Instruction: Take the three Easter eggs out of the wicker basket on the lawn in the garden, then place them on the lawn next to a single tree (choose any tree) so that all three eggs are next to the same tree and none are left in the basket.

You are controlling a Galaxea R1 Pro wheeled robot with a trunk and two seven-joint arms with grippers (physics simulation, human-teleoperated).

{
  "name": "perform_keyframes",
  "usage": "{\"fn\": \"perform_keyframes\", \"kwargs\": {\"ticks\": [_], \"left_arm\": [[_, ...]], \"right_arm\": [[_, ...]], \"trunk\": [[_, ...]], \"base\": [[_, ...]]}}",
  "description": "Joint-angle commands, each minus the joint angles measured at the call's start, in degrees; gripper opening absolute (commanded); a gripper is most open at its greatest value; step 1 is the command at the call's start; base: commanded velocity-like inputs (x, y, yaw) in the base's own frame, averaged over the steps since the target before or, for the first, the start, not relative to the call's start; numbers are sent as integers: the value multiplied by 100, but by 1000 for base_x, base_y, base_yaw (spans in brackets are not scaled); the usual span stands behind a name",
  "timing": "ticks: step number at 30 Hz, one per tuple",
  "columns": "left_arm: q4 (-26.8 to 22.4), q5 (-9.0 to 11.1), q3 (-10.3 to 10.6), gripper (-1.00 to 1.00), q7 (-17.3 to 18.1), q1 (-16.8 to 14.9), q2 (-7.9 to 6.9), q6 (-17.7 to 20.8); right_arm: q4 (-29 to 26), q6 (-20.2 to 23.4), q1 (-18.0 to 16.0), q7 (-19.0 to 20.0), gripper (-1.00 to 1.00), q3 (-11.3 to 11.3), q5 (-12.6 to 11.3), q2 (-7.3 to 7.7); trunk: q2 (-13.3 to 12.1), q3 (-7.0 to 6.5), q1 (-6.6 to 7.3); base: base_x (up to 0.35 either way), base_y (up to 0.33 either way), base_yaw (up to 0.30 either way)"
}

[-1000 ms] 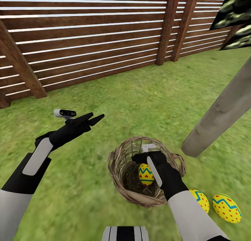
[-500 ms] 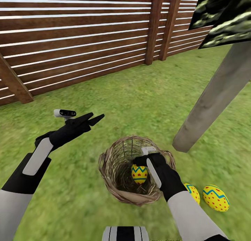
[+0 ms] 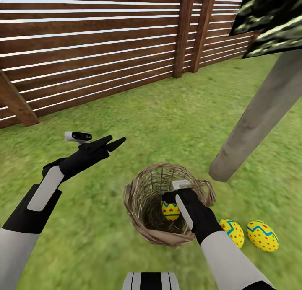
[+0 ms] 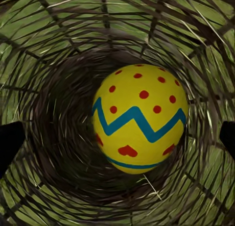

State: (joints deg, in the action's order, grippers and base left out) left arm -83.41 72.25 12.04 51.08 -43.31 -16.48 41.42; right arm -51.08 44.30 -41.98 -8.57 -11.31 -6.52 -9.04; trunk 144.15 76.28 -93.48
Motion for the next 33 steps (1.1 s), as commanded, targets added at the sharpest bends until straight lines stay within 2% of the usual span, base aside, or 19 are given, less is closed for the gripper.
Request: {"fn": "perform_keyframes", "kwargs": {"ticks": [1,8,15,21,27,31,33], "left_arm": [[2,45,9,100,-2,-3,-5,34],[0,44,9,100,-2,-4,-7,33],[0,44,9,100,-2,-3,-5,33],[0,44,9,100,-2,-2,-4,33],[0,44,9,100,-2,-3,-4,33],[0,44,9,100,-2,-3,-5,33],[0,44,9,100,-2,-2,-5,33]], "right_arm": [[7,0,-3,-57,100,-12,-61,0],[59,-136,-3,-63,100,-12,-69,0],[512,-816,-3,-316,100,-15,-73,-16],[651,-910,-3,-363,100,-20,-67,-19],[669,-922,-3,-365,100,-21,-60,-19],[670,-923,-3,-365,100,-21,-60,-19],[670,-923,-3,-367,100,-21,-60,-19]], "trunk": [[2,4,1],[2,4,1],[2,4,1],[2,4,1],[10,137,-14],[10,137,-14],[12,181,-20]], "base": [[0,199,0],[0,47,0],[0,1,0],[0,0,0],[0,0,0],[0,0,0],[0,0,0]]}}
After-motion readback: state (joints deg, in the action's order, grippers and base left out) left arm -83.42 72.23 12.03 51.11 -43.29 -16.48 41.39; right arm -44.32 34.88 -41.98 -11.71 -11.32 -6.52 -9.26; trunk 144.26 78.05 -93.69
